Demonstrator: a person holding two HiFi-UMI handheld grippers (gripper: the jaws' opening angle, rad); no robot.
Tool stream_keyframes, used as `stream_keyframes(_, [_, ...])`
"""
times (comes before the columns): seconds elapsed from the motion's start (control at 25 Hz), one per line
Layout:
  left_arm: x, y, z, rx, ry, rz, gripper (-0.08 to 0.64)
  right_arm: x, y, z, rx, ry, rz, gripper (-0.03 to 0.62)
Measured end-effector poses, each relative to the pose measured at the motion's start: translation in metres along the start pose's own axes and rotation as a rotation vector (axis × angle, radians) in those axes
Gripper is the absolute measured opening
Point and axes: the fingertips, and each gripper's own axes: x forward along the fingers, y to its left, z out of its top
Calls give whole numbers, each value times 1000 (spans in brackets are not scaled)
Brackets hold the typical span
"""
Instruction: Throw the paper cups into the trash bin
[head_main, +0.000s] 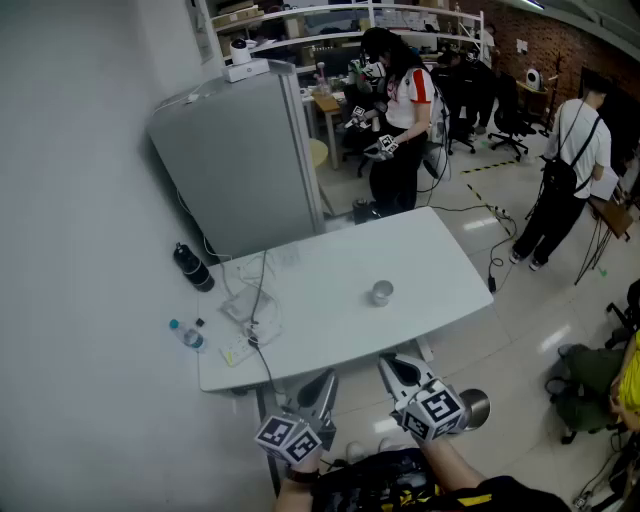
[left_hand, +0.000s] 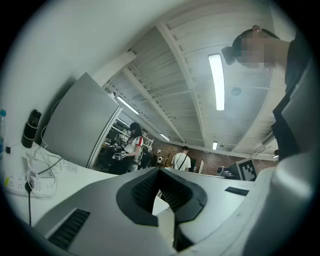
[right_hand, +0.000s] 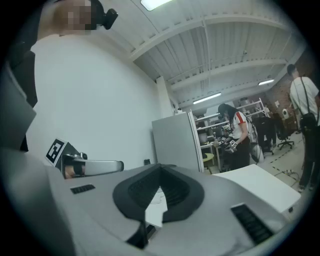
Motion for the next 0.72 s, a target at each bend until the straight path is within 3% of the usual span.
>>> stream_keyframes(0.44, [-15, 21, -2, 17, 41, -23, 3, 10, 7, -4, 13, -34, -54, 2])
stream_keyframes(0.72, [-29, 35, 1, 9, 19, 14, 3, 21, 15, -9, 15, -16, -43, 2])
